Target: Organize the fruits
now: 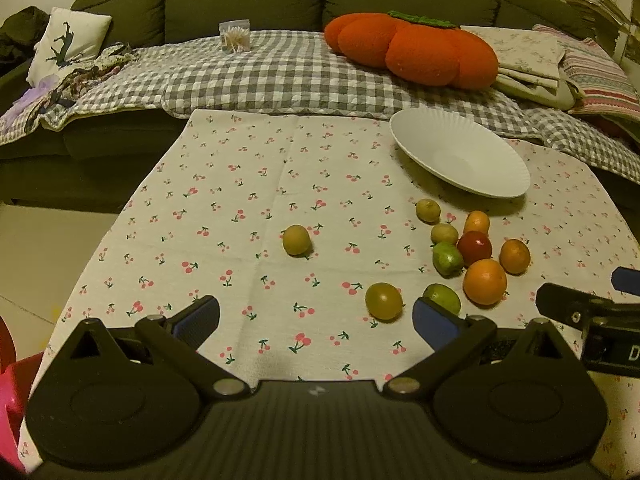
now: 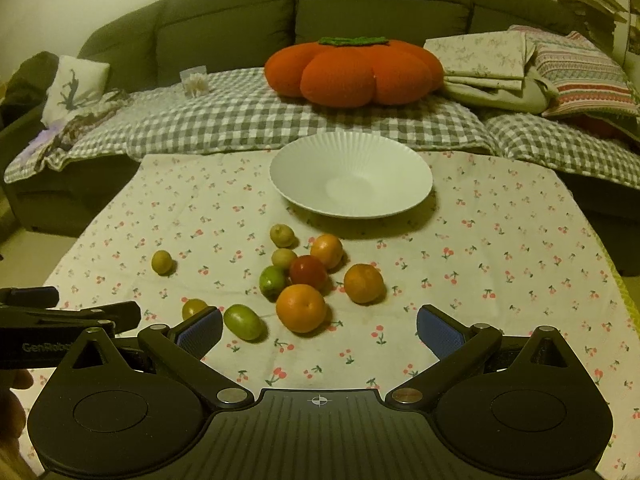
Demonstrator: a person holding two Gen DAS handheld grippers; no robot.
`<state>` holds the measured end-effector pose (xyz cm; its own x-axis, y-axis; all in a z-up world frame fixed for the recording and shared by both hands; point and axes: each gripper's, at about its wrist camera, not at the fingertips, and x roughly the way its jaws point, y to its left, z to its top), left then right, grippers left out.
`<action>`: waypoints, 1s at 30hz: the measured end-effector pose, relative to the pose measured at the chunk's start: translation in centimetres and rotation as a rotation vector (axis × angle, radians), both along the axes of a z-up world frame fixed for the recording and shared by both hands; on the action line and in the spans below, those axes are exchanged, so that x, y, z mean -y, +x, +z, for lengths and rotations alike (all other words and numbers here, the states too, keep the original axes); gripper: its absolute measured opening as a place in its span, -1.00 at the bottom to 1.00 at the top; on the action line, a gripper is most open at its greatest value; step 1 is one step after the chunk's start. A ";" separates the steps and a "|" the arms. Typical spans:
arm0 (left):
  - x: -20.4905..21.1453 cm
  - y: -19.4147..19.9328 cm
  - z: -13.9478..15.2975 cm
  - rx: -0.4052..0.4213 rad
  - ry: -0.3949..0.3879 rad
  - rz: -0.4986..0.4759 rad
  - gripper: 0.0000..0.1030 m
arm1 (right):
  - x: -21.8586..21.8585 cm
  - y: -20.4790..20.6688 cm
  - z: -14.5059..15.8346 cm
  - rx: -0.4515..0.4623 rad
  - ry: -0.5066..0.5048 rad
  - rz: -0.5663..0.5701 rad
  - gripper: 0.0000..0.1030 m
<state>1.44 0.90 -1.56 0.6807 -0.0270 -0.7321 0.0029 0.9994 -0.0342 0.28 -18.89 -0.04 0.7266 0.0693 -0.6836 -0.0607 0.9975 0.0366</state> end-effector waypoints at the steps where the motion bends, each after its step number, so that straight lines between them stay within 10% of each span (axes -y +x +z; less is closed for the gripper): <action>1: -0.1 0.1 -0.1 -0.002 -0.002 0.002 0.98 | 0.0 0.1 -0.1 -0.002 0.000 0.001 1.00; 30: -3.1 5.2 -1.8 -0.018 -0.072 0.118 0.94 | 2.4 4.5 -2.3 -0.063 0.055 -0.073 1.00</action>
<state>6.68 4.02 -3.37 0.6688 -0.0004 -0.7435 -0.1157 0.9878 -0.1046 4.77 -21.28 -2.37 0.6870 0.0560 -0.7245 0.0166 0.9956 0.0926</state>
